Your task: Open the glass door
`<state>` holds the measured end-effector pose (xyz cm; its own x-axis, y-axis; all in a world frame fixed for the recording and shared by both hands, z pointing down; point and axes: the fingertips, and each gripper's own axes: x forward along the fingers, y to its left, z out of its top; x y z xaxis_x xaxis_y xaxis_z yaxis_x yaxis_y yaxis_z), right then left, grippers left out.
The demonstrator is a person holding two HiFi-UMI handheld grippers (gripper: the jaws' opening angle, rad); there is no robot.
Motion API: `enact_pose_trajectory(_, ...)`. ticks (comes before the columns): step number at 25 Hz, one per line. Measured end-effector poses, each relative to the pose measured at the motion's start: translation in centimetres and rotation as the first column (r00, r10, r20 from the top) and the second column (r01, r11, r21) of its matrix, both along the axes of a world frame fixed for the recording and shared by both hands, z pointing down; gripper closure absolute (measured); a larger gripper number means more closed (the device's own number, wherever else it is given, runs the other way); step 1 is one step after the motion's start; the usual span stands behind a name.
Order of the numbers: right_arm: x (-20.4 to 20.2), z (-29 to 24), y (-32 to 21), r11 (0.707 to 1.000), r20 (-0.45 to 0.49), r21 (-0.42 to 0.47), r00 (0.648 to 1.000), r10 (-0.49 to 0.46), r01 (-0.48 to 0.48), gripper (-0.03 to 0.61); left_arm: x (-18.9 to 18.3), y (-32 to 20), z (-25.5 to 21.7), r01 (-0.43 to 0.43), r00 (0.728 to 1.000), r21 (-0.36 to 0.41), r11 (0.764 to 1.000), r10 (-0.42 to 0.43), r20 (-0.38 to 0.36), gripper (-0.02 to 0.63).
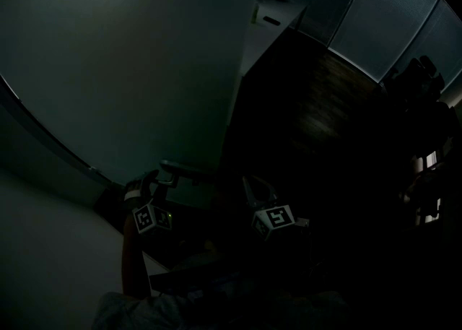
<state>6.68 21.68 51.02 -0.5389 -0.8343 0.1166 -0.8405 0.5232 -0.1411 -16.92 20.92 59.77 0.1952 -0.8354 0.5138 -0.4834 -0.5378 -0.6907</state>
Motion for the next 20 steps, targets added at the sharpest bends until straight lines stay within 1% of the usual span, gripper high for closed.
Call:
enact_pose_trajectory(6, 0.2, 0.1, 0.0, 1.000, 0.004, -0.006, 1.000, 0.004, -0.004, 0.577, 0.0, 0.2, -0.1, -0.002, 1.000, 0.006, 1.000, 0.002, 0.018, 0.416)
enact_pose_trajectory(12, 0.2, 0.2, -0.2, 1.000, 0.002, -0.009, 1.000, 0.004, -0.004, 0.577, -0.2, 0.2, -0.4, 0.011, 1.000, 0.030, 0.999, -0.010, -0.012, 0.397)
enact_pose_trajectory(13, 0.2, 0.2, -0.2, 1.000, 0.003, -0.009, 1.000, 0.004, -0.004, 0.577, -0.2, 0.3, -0.6, 0.013, 1.000, 0.033, 0.999, -0.012, -0.024, 0.380)
enact_pose_trajectory(15, 0.2, 0.4, -0.2, 1.000, 0.007, -0.010, 1.000, 0.003, -0.003, 0.577, -0.1, 0.7, -0.7, 0.012, 0.999, 0.033, 0.999, -0.010, -0.046, 0.309)
enact_pose_trajectory(18, 0.0, 0.5, -0.1, 1.000, 0.009, -0.011, 1.000, -0.003, 0.003, 0.577, 0.0, 1.5, -0.5, -0.008, 0.999, 0.004, 1.000, 0.008, -0.042, 0.225)
enact_pose_trajectory(20, -0.1, 0.6, 0.1, 1.000, 0.010, -0.013, 1.000, -0.006, 0.006, 0.577, -0.2, 2.1, -0.7, -0.011, 0.999, 0.006, 1.000, 0.011, -0.036, 0.198)
